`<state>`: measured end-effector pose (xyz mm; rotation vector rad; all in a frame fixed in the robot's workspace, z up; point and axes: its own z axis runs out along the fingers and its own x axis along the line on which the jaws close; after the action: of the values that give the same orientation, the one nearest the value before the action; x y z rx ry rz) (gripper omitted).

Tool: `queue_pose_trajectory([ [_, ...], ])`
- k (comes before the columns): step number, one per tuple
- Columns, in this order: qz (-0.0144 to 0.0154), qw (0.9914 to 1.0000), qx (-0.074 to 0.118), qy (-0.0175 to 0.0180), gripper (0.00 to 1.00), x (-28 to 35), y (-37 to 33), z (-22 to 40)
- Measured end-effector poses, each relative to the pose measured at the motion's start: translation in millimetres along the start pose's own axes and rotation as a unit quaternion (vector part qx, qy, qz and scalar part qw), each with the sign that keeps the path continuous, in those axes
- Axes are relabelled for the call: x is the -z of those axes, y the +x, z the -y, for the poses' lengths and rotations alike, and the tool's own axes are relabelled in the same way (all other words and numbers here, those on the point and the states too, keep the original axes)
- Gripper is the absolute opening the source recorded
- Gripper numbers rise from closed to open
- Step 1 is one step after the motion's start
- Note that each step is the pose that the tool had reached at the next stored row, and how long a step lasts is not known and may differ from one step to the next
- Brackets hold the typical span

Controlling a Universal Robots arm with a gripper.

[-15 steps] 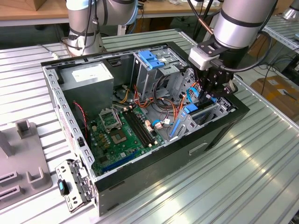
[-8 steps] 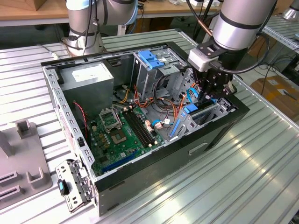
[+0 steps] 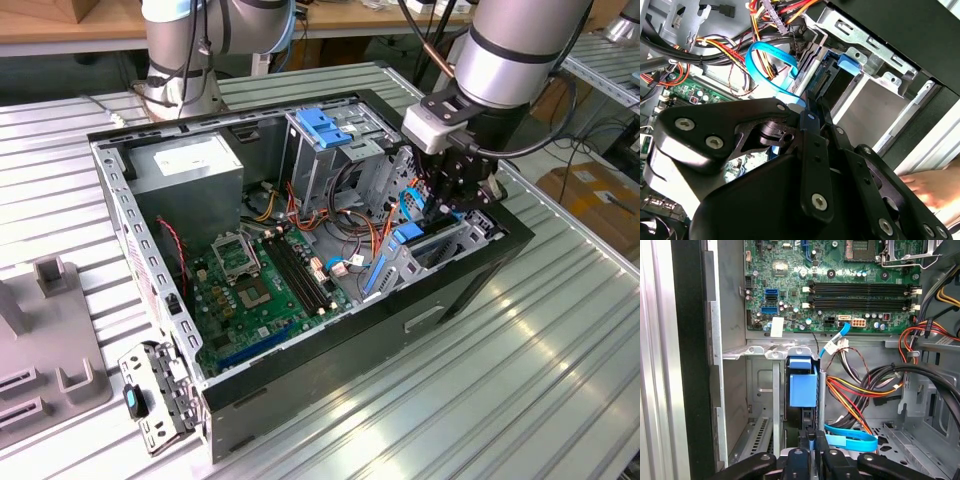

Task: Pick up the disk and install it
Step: 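Insert the first disk wire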

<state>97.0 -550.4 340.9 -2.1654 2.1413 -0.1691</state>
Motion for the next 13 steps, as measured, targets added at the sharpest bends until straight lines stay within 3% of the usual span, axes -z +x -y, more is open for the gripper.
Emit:
queue_pose_trajectory([
  [1, 0.0000, 1.00000, 0.000, 0.0000, 0.18, -0.1, 0.0, 0.0],
  [2, 0.0000, 1.00000, 0.000, 0.0000, 0.23, -0.1, 0.0, 0.0],
  [3, 0.0000, 1.00000, 0.000, 0.0000, 0.35, -0.1, 0.0, 0.0],
  [4, 0.0000, 1.00000, 0.000, 0.0000, 0.35, -0.1, 0.0, 0.0],
  [5, 0.0000, 1.00000, 0.000, 0.0000, 0.42, -0.2, 0.0, 0.0],
  [8, 0.0000, 1.00000, 0.000, 0.0000, 0.42, 0.3, 0.0, 0.1],
  [13, 0.0000, 1.00000, 0.000, 0.0000, 0.42, 10.6, 0.1, 1.5],
])
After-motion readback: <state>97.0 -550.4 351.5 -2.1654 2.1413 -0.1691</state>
